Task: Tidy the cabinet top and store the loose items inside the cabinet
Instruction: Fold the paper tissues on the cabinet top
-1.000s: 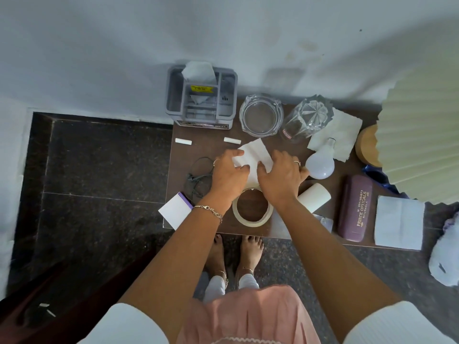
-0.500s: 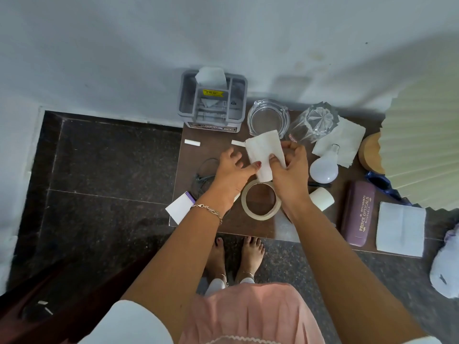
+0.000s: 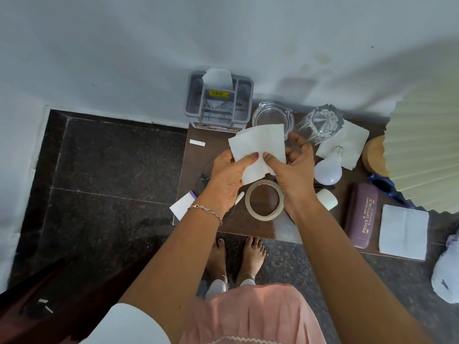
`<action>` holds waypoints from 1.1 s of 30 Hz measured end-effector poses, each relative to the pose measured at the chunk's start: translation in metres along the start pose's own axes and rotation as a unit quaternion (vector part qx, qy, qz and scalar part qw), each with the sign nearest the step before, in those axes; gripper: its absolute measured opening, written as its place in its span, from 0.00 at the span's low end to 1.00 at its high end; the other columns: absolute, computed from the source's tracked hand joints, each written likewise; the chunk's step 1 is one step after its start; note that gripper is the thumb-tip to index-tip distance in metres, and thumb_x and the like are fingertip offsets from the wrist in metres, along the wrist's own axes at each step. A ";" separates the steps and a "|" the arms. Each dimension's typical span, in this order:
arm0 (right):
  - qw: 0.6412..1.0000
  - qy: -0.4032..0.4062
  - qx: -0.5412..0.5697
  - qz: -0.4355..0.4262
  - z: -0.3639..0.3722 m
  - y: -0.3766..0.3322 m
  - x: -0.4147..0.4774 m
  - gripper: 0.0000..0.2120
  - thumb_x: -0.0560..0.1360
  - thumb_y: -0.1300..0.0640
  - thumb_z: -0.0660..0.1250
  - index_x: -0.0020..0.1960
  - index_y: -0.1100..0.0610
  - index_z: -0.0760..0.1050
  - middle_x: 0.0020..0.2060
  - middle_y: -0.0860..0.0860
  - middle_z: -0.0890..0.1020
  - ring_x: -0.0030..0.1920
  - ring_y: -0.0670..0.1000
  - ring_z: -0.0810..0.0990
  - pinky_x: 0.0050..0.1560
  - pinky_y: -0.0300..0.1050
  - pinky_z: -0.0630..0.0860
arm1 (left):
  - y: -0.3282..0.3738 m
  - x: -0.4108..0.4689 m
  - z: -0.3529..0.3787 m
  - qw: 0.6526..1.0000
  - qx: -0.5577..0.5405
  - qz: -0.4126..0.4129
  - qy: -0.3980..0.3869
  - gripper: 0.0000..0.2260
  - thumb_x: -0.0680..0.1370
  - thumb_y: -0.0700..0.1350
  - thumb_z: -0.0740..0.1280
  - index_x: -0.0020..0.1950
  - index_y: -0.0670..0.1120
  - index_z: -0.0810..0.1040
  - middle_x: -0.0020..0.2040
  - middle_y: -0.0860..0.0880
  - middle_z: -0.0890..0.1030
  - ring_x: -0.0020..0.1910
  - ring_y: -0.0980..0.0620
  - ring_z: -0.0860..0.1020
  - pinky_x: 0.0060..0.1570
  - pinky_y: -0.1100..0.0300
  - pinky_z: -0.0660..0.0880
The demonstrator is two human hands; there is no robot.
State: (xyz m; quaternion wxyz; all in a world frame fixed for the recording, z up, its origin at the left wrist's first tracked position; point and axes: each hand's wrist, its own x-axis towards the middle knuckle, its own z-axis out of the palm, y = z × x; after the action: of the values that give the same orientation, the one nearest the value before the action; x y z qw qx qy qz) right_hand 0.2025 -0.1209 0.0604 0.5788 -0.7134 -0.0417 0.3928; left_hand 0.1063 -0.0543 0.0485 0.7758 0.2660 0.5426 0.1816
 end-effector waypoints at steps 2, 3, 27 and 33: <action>1.000 -0.010 -0.017 -0.013 0.003 0.000 -0.003 0.30 0.70 0.69 0.72 0.67 0.54 0.65 0.46 0.53 0.83 0.44 0.48 0.84 0.47 0.49 0.82 | 0.002 0.000 0.000 1.000 -0.010 -0.001 0.004 0.15 0.75 0.35 0.70 0.61 0.41 0.76 0.55 0.43 0.82 0.49 0.47 0.82 0.47 0.54 0.81; 0.999 -0.018 -0.033 -0.025 0.004 0.001 -0.004 0.29 0.70 0.69 0.72 0.66 0.54 0.66 0.45 0.54 0.84 0.43 0.48 0.83 0.47 0.47 0.82 | 0.003 0.000 0.001 1.000 -0.016 -0.001 0.002 0.14 0.75 0.35 0.69 0.61 0.40 0.76 0.55 0.42 0.82 0.49 0.47 0.82 0.48 0.53 0.81; 0.997 -0.062 -0.046 0.005 0.017 0.003 -0.013 0.08 0.79 0.59 0.65 0.57 0.58 0.76 0.49 0.55 0.82 0.48 0.50 0.81 0.44 0.41 0.81 | 0.006 -0.006 -0.011 0.999 0.027 0.033 -0.013 0.11 0.81 0.45 0.63 0.62 0.45 0.76 0.47 0.48 0.82 0.42 0.53 0.81 0.38 0.60 0.80; 0.995 -0.085 0.026 0.047 0.020 0.003 -0.018 0.10 0.78 0.61 0.66 0.58 0.60 0.77 0.45 0.52 0.82 0.38 0.43 0.81 0.35 0.33 0.76 | 0.015 -0.011 -0.004 0.999 0.046 -0.011 0.007 0.24 0.81 0.61 0.50 0.59 0.47 0.77 0.52 0.42 0.82 0.49 0.44 0.81 0.51 0.50 0.79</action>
State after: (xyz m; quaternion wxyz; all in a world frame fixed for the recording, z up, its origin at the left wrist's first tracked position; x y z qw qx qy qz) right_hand 0.1769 -0.1148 0.0664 0.5726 -0.6630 -0.0469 0.4800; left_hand 0.0988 -0.0479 0.0642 0.7608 0.2938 0.5589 0.1499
